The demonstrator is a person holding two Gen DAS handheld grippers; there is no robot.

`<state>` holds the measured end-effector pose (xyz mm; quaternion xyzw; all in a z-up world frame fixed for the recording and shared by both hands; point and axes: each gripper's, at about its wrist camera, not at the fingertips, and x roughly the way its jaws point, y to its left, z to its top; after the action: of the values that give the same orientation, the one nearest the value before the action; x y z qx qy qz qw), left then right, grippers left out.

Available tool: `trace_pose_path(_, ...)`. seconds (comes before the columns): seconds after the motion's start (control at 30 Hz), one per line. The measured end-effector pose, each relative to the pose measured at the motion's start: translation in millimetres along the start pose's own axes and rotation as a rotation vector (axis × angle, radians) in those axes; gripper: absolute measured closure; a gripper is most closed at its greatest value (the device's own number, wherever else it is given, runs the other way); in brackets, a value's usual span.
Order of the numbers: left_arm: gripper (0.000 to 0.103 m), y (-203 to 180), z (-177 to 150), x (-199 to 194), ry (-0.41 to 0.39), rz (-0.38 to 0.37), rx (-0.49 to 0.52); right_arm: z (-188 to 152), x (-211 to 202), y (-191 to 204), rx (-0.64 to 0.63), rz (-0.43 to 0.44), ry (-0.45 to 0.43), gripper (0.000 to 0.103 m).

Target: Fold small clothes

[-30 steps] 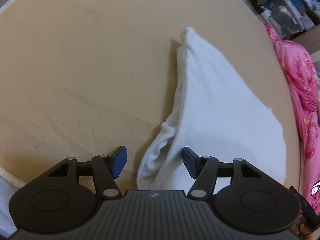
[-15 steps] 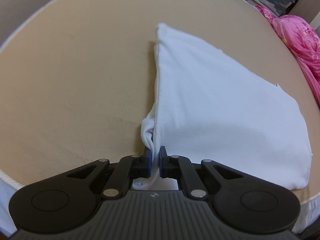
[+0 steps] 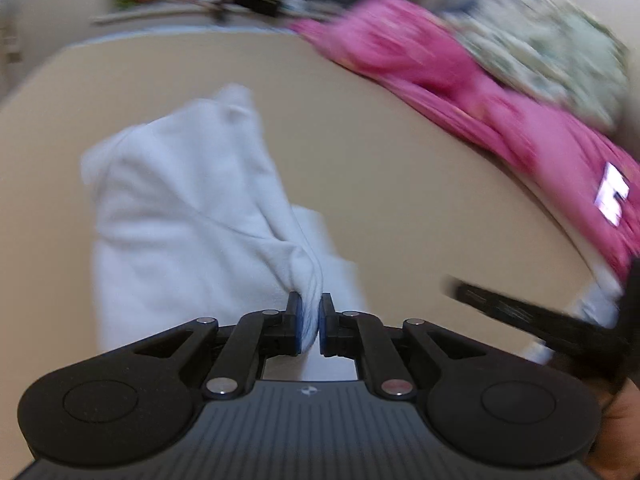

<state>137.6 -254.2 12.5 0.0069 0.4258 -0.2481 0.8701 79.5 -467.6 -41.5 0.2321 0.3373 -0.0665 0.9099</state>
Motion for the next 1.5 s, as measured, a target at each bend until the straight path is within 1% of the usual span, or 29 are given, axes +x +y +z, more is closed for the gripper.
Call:
trace_pose_path(0.07, 0.065, -19, -7, 21, 0.076, -0.145, 0.039, 2, 2, -4, 0.036, 0.002, -0.002, 0.077)
trace_pose_path(0.1, 0.065, -17, -9, 25, 0.069, -0.163, 0.040, 2, 3, -6, 0.056, 0.007, 0.000, 0.077)
trace_pose_path(0.13, 0.065, -12, -14, 20, 0.028, -0.141, 0.045, 3, 4, -8, 0.071, 0.013, 0.005, 0.077)
trace_pose_path(0.17, 0.065, 0, -19, 11, -0.021, -0.108, 0.048, 2, 6, -9, 0.080, 0.021, 0.012, 0.077)
trace_pose_path(0.23, 0.067, 33, -28, 6, -0.038, -0.077, 0.006, 0, 11, -8, 0.084, 0.051, 0.043, 0.077)
trace_pose_path(0.33, 0.085, 81, -55, 1, 0.001, 0.030, -0.050, -5, 25, -1, 0.082, 0.120, 0.122, 0.074)
trace_pose_path(0.4, 0.088, 102, -78, 11, 0.039, 0.094, -0.055, -8, 36, 7, 0.069, 0.154, 0.179, 0.072)
trace_pose_path(0.43, 0.089, 109, -90, 23, 0.087, 0.103, -0.063, -11, 42, 13, 0.063, 0.169, 0.209, 0.072)
trace_pose_path(0.47, 0.089, 112, -107, 40, 0.174, 0.100, -0.059, -15, 48, 19, 0.056, 0.186, 0.244, 0.071)
trace_pose_path(0.5, 0.089, 110, -116, 44, 0.187, 0.105, -0.025, -18, 53, 25, 0.044, 0.197, 0.275, 0.071)
trace_pose_path(0.53, 0.089, 104, -119, 39, 0.158, 0.117, 0.033, -23, 57, 32, 0.016, 0.195, 0.305, 0.072)
trace_pose_path(0.57, 0.088, 97, -117, 34, 0.166, 0.117, 0.082, -29, 63, 41, -0.042, 0.169, 0.344, 0.076)
trace_pose_path(0.6, 0.088, 95, -112, 28, 0.186, 0.088, 0.088, -38, 67, 50, -0.103, 0.121, 0.373, 0.087)
trace_pose_path(0.63, 0.087, 97, -109, 19, 0.185, 0.056, 0.083, -43, 70, 54, -0.147, 0.059, 0.387, 0.087)
trace_pose_path(0.67, 0.086, 100, -104, 7, 0.160, 0.041, 0.092, -44, 69, 57, -0.160, 0.008, 0.378, 0.086)
trace_pose_path(0.73, 0.081, 107, -93, -18, 0.093, 0.074, 0.149, -39, 58, 61, -0.131, -0.025, 0.296, 0.086)
trace_pose_path(0.77, 0.074, 117, -96, -35, 0.065, 0.084, 0.168, -33, 47, 62, -0.110, -0.033, 0.217, 0.086)
trace_pose_path(0.83, 0.066, 130, -79, -43, 0.013, 0.110, 0.185, -24, 30, 66, -0.104, -0.059, 0.070, 0.086)
trace_pose_path(0.93, 0.047, 147, -66, -50, -0.070, 0.170, 0.211, -15, 23, 63, -0.069, -0.032, -0.037, 0.082)
trace_pose_path(1.0, 0.045, 153, -62, -47, -0.121, 0.217, 0.189, -13, 27, 62, -0.041, 0.000, -0.052, 0.070)
trace_pose_path(1.07, 0.045, 177, -68, -34, -0.143, 0.177, 0.069, -13, 32, 61, -0.039, -0.001, -0.058, 0.063)
trace_pose_path(1.1, 0.045, 188, -72, -29, -0.109, 0.163, 0.017, -12, 35, 60, -0.041, 0.002, -0.057, 0.063)
trace_pose_path(1.13, 0.049, 192, -67, -19, -0.035, 0.204, -0.003, -12, 40, 61, -0.045, 0.008, -0.053, 0.063)
trace_pose_path(1.17, 0.050, 192, -63, -13, -0.018, 0.254, -0.011, -10, 44, 61, -0.053, 0.018, -0.047, 0.063)
trace_pose_path(1.2, 0.050, 191, -58, -12, -0.050, 0.266, -0.011, -8, 49, 63, -0.062, 0.028, -0.040, 0.062)
trace_pose_path(1.3, 0.049, 187, -51, -8, -0.089, 0.258, 0.020, 2, 67, 69, -0.067, 0.068, -0.017, 0.062)
trace_pose_path(1.37, 0.049, 187, -50, -6, -0.100, 0.258, 0.035, 6, 86, 75, -0.056, 0.061, 0.003, 0.062)
trace_pose_path(1.43, 0.049, 191, -50, -7, -0.104, 0.240, 0.021, 6, 100, 78, -0.032, 0.050, 0.027, 0.062)
trace_pose_path(1.5, 0.049, 192, -48, -5, -0.103, 0.220, 0.002, 7, 115, 78, 0.004, 0.072, 0.053, 0.062)
